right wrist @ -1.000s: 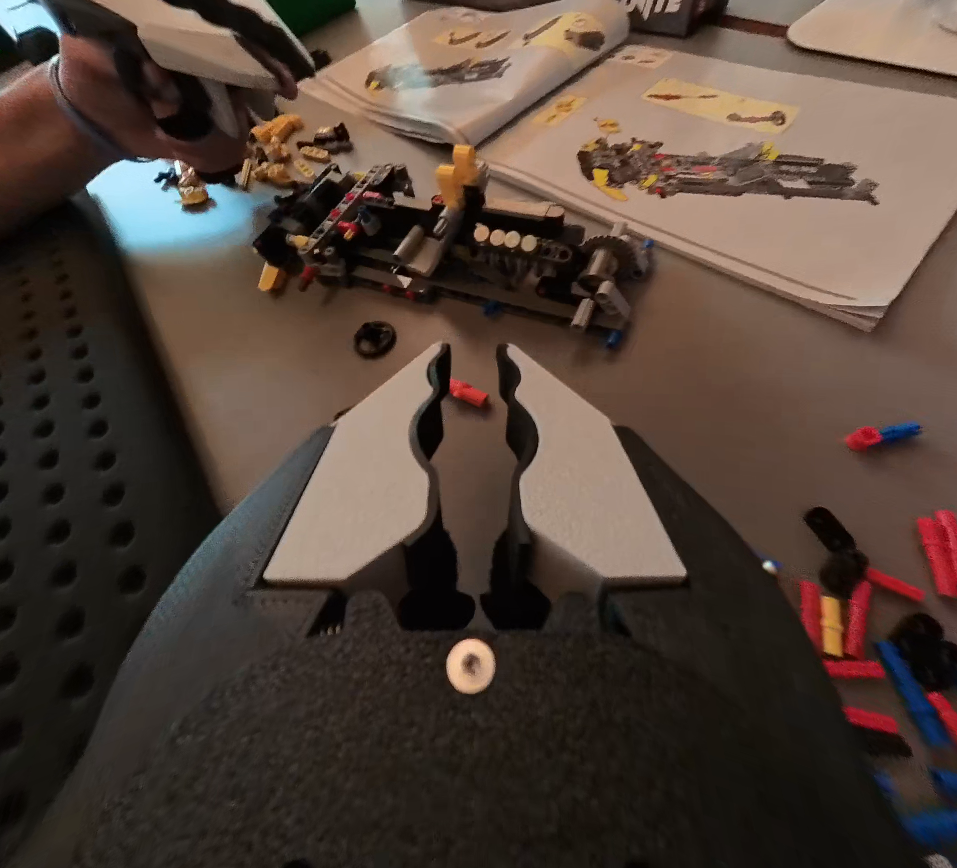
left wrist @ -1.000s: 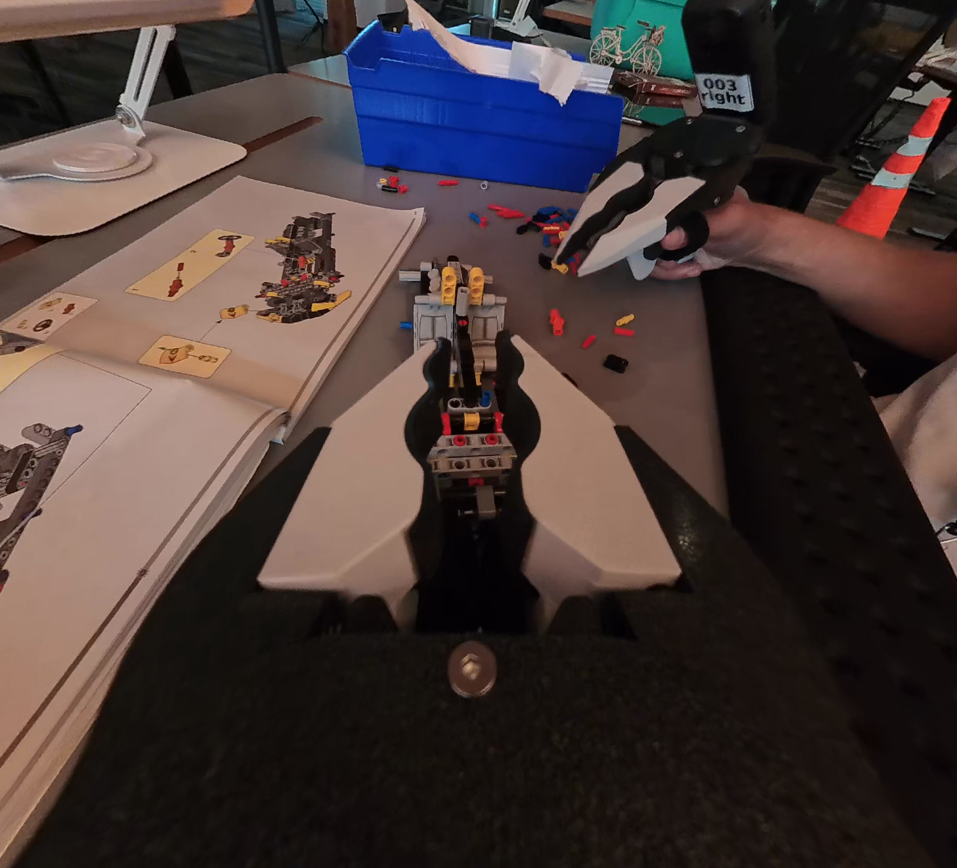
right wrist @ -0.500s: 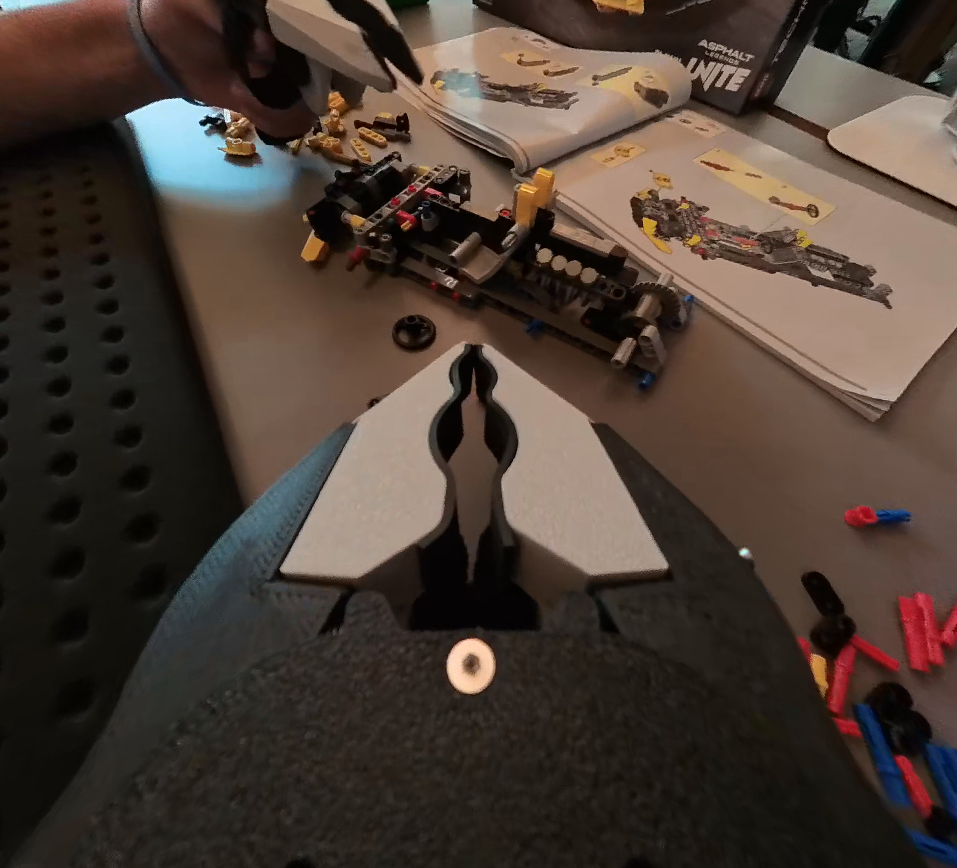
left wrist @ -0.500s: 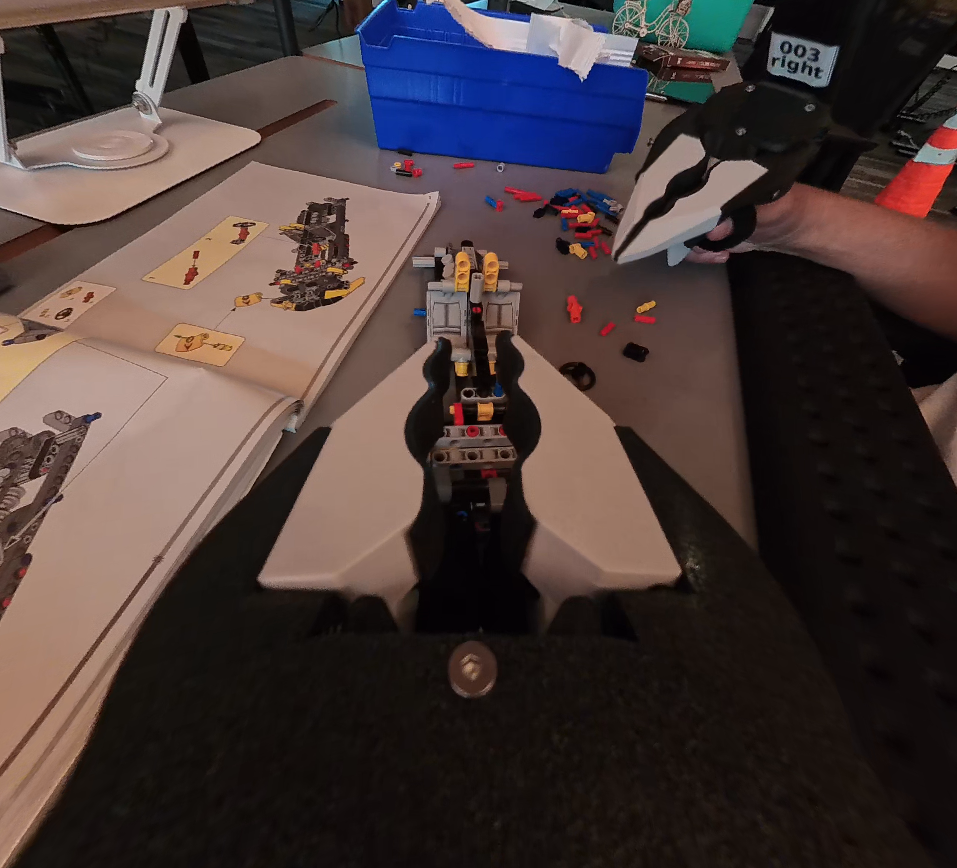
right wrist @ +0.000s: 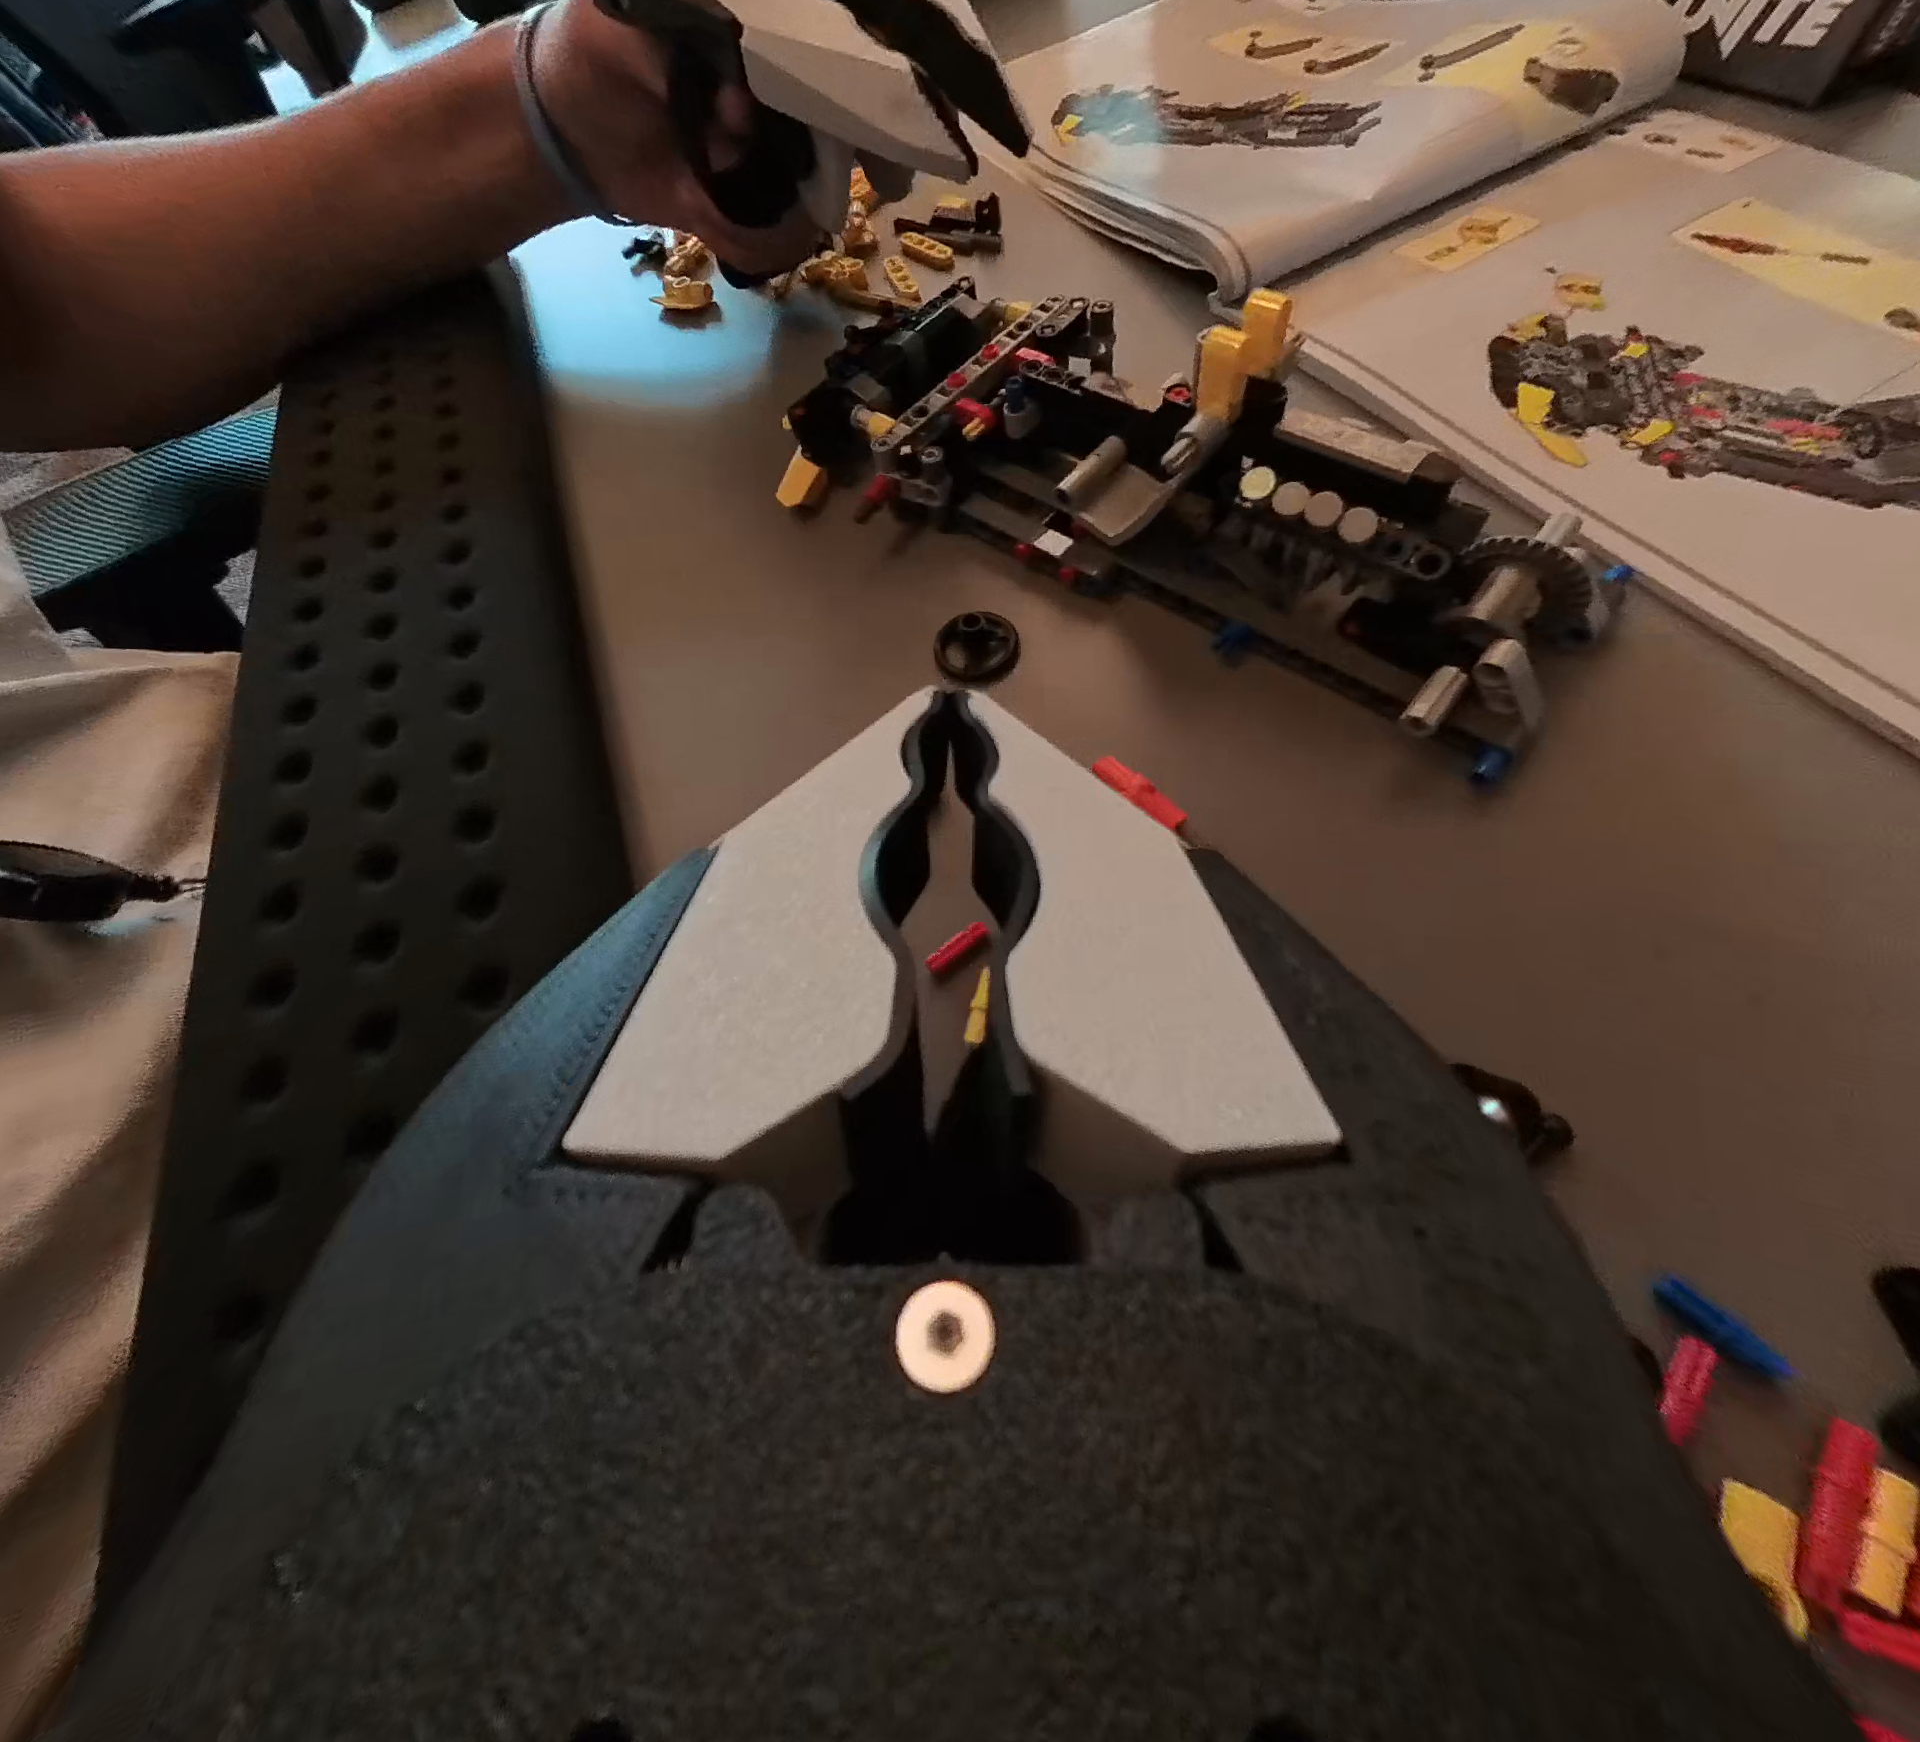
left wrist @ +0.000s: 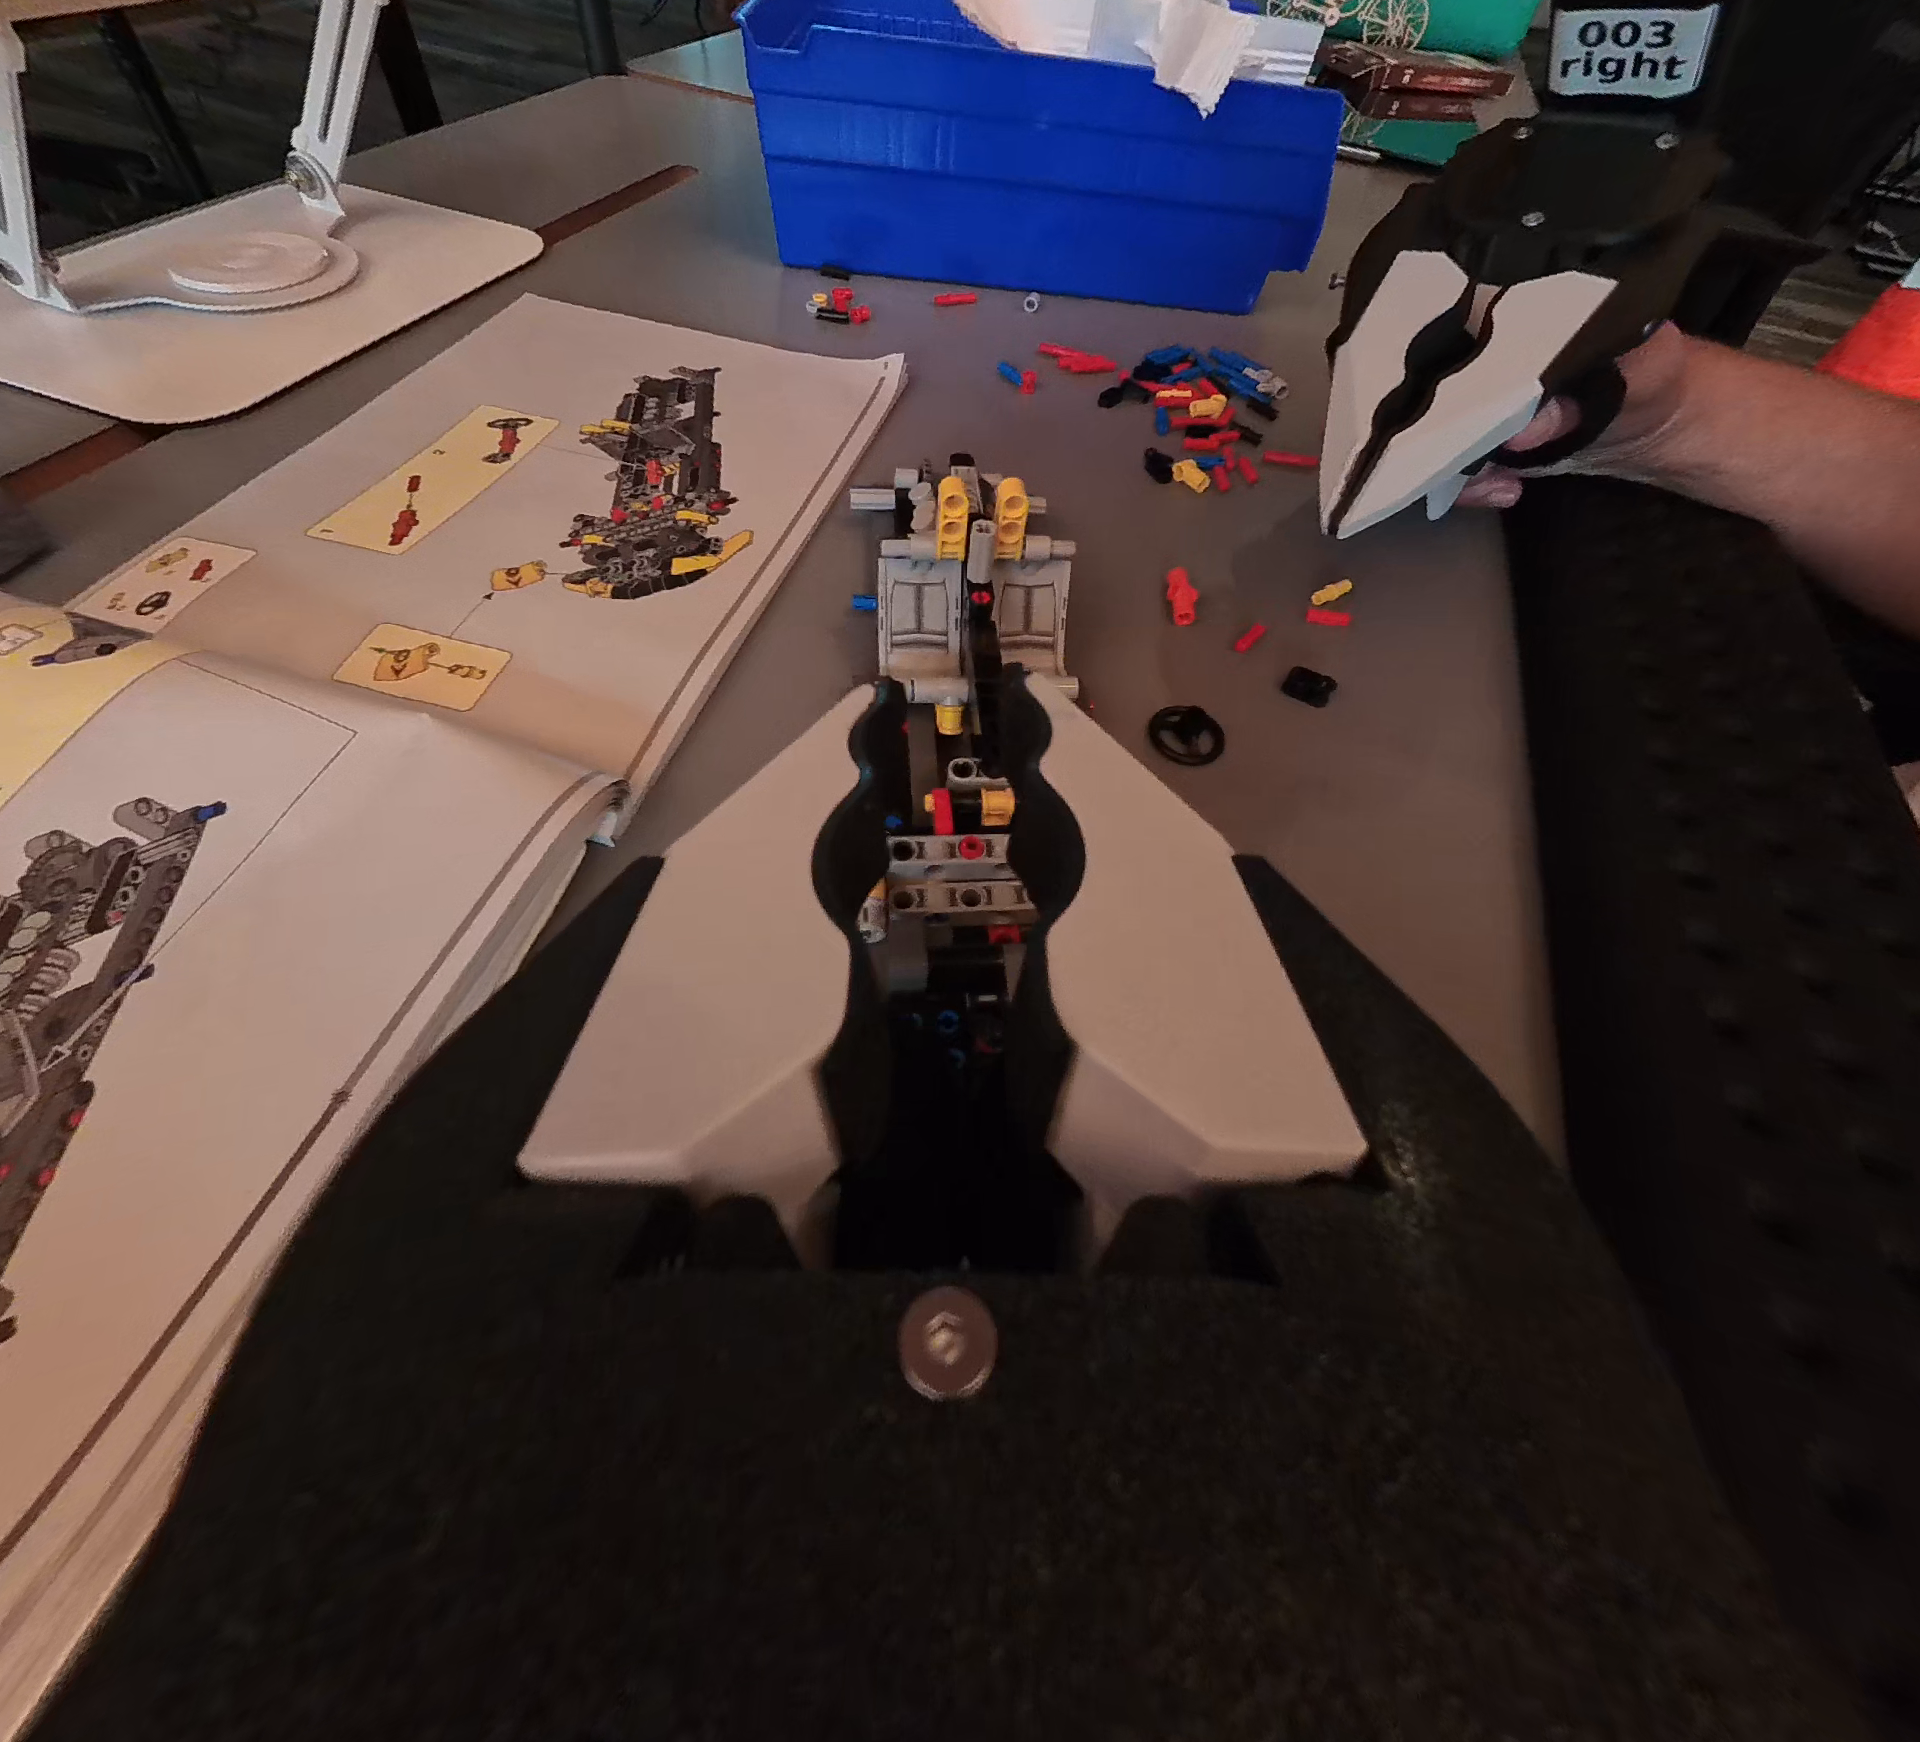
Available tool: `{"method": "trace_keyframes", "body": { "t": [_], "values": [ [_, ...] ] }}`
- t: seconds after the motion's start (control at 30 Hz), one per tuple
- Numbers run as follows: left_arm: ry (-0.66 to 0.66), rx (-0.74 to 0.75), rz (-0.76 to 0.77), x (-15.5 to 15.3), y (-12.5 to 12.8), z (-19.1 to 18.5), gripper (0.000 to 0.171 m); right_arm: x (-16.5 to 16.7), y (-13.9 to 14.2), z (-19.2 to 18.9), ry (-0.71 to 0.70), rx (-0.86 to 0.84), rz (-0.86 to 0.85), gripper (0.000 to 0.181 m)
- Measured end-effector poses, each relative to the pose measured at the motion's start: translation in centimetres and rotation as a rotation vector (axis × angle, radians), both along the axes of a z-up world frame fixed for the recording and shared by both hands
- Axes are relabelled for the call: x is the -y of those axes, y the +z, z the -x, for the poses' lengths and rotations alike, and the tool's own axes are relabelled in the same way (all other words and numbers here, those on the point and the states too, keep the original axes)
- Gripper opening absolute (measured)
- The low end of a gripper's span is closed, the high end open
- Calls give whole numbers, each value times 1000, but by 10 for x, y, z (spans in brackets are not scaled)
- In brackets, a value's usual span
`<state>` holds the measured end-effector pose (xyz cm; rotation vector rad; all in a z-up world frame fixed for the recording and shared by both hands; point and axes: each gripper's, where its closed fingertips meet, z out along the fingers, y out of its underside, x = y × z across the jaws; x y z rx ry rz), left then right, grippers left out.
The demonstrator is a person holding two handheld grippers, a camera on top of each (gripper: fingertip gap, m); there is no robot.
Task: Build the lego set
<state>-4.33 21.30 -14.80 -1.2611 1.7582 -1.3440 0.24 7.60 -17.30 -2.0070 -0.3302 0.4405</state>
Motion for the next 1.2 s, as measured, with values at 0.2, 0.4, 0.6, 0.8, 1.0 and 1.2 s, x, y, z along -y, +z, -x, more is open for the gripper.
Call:
{"method": "trace_keyframes", "body": {
  "t": [0.2, 0.4, 0.6, 0.8, 1.0, 1.2],
  "values": [
    [4, 0, -3, -1, 0, 0, 14, 3, -17, 6, 39, 29, 93, 0],
    [1, -8, -17, 0, -2, 0, 14, -1, -15, -21, -106, 48, 88, 0],
    [9, 11, -17, -1, 3, 0, 14, 5, -15, -58, -376, 150, 109, 0],
    [3, 16, -23, 1, 5, 1, 14, 4, -26, -50, -330, 198, 152, 0],
    [7, 16, -32, 1, 5, 1, 14, 4, -22, -48, -316, 186, 126, 0],
    [7, 5, -38, 1, 2, 0, 14, 4, -17, -32, -225, 183, 75, 0]
  ]
}}
